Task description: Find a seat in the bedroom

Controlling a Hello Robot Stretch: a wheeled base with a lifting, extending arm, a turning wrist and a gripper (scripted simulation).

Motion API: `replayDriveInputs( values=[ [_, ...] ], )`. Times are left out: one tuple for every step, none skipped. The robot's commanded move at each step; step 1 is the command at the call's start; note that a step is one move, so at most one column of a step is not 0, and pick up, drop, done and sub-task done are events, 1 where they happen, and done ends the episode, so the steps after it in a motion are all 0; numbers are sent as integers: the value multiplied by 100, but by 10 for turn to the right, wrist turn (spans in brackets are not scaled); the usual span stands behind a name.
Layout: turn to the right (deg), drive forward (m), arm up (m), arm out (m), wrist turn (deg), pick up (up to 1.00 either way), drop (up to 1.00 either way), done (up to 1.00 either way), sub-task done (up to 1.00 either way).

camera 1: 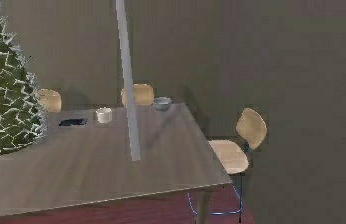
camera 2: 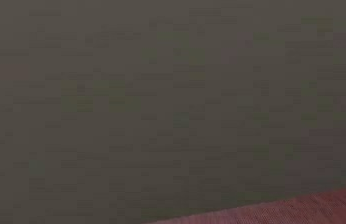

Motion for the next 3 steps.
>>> replayDriveInputs(
  values=[
    [-450,0,0,0,0,0,0,0,0],
    [-210,0,0,0,0,0,0,0,0],
    [0,0,0,0,0,0,0,100,0]
  ],
)
